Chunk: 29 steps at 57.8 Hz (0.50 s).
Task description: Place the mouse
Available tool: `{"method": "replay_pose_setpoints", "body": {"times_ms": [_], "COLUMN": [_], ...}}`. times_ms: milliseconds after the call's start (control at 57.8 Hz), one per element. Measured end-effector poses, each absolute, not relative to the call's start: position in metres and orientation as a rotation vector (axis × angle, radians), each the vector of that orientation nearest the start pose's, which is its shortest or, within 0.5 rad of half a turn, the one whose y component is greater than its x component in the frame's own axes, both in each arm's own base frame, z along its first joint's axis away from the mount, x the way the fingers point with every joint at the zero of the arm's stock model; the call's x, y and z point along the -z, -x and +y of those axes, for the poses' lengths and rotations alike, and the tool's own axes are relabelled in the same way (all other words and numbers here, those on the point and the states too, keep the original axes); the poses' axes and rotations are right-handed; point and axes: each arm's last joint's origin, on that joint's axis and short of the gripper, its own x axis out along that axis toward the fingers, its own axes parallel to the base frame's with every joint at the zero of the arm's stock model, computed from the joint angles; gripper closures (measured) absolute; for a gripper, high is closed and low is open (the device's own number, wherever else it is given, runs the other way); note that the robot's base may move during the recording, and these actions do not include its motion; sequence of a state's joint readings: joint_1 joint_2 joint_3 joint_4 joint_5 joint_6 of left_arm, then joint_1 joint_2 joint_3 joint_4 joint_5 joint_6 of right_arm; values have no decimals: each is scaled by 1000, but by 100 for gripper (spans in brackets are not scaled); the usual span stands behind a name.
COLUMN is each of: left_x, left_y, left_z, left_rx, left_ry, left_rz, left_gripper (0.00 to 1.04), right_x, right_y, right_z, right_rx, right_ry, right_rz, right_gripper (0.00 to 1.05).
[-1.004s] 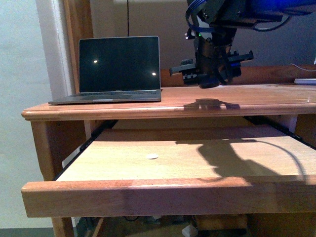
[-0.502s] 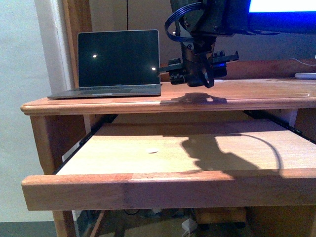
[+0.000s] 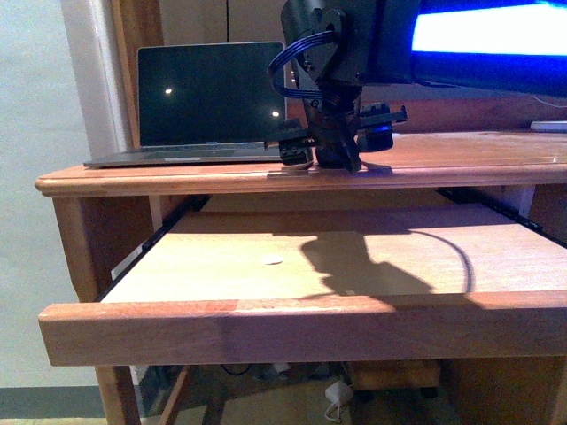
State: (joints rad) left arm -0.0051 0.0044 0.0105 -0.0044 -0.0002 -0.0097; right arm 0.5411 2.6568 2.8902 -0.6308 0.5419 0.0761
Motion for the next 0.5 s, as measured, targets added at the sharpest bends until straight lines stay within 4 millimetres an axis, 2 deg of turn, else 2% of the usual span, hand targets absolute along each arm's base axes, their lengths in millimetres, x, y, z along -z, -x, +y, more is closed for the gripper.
{"method": "replay_pose_setpoints", "body": {"times_ms": [69, 121, 173, 208, 242, 277, 294, 329, 433, 502], "left_x": [-166, -166, -166, -166, -166, -166, -166, -166, -166, -166], "left_y": [-97, -97, -97, -97, -97, -97, -97, -97, -97, -97], "left_z": [0, 0, 0, 0, 0, 0, 0, 0, 0, 0], "left_rx": [5, 5, 5, 5, 5, 5, 5, 5, 5, 5], "left_ry": [10, 10, 10, 10, 10, 10, 10, 10, 10, 10], "left_rz": [-2, -2, -2, -2, -2, -2, -2, -2, -2, -2], "left_gripper": [8, 8, 8, 8, 8, 8, 8, 8, 8, 8], "right_x": [-306, -307, -308, -308, -308, -309, -309, -311, -321, -336], "right_y": [-491, -491, -491, -491, -491, -491, -491, -492, -490, -479], "right_z": [278, 278, 279, 279, 279, 279, 279, 279, 274, 262], "right_rx": [9, 6, 5, 5, 2, -2, -4, -11, -51, -78], "right_ry": [124, 117, 110, 107, 102, 99, 97, 86, 40, -3], "right_rz": [334, 326, 321, 318, 312, 309, 307, 298, 252, 212], "right_gripper": [16, 5, 1, 2, 10, 14, 13, 6, 8, 8]}}
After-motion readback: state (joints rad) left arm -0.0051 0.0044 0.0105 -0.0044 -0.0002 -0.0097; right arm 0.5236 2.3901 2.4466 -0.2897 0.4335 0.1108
